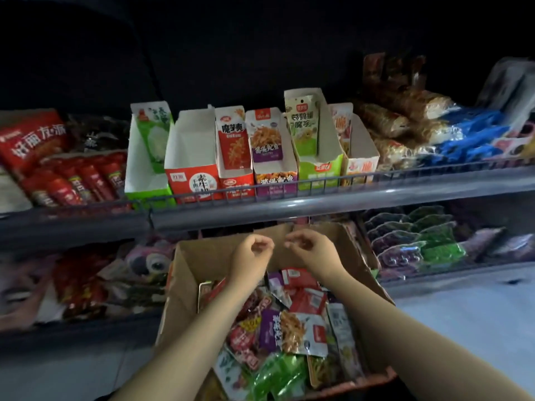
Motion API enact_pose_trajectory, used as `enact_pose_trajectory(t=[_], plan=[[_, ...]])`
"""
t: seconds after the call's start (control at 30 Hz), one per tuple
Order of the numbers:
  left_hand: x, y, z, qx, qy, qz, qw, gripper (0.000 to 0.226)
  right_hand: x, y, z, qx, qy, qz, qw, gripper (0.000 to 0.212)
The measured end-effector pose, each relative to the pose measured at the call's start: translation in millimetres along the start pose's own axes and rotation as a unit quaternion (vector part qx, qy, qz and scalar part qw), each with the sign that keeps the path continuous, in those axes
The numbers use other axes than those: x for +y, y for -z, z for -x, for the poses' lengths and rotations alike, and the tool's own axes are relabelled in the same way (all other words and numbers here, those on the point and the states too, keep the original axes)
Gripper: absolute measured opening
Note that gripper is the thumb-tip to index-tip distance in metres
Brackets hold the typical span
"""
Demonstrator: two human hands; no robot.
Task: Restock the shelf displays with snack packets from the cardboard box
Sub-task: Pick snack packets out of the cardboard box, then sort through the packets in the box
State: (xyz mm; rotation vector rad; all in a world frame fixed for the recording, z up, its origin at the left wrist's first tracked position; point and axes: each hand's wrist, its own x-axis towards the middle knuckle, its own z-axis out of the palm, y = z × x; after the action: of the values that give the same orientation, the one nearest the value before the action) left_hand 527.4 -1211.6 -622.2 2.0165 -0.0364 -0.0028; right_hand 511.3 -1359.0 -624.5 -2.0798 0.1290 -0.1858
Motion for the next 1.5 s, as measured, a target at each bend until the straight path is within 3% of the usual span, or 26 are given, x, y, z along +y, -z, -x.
enact_pose_trajectory(t=[0.17, 0.47, 0.57, 0.7, 0.83, 0.97, 1.1, 1.27, 1.4, 1.5], plan=[[-56.7, -18.0, 18.3, -0.046, 0.091, -0.047, 0.994, 0.010, 42.4, -20.8, 20.3, -0.083, -0.091, 0.034, 0.992, 0.013], [-100.0, -25.0, 16.5, -0.160, 0.161, -0.129, 0.965, 0.019, 92.0, -38.4, 22.0, -0.228, -0.168, 0.111, 0.953, 0.016], [-103.0, -22.5, 18.6, -0.199, 0.173, -0.146, 0.953, 0.033, 100.1, -41.1, 22.3, -0.258, -0.168, 0.147, 0.940, 0.011], [-102.0, -21.8, 18.9, -0.223, 0.191, -0.165, 0.942, 0.044, 104.5, -44.3, 19.9, -0.290, -0.163, 0.189, 0.924, 0.020], [-101.3, -23.2, 22.0, -0.216, 0.192, -0.148, 0.946, 0.036, 104.0, -44.8, 23.9, -0.279, -0.166, 0.186, 0.927, 0.032], [-95.6, -21.1, 22.3, -0.185, 0.186, -0.081, 0.962, 0.027, 102.4, -43.3, 26.7, -0.269, -0.163, 0.161, 0.936, 0.029], [-81.2, -10.9, 17.7, -0.152, 0.192, -0.005, 0.970, 0.018, 93.6, -34.0, 24.0, -0.253, -0.187, 0.066, 0.947, 0.022], [-58.6, 10.0, 14.4, -0.091, 0.223, 0.129, 0.962, 0.014, 75.1, -15.1, 17.3, -0.202, -0.196, -0.026, 0.959, 0.030], [-36.6, 29.8, 10.1, -0.057, 0.207, 0.218, 0.952, 0.013, 42.0, 1.3, 13.0, -0.174, -0.190, -0.121, 0.958, 0.015], [-17.5, 41.8, 6.6, -0.025, 0.197, 0.296, 0.934, 0.013, 16.7, 10.2, 7.0, -0.132, -0.202, -0.245, 0.939, 0.015]])
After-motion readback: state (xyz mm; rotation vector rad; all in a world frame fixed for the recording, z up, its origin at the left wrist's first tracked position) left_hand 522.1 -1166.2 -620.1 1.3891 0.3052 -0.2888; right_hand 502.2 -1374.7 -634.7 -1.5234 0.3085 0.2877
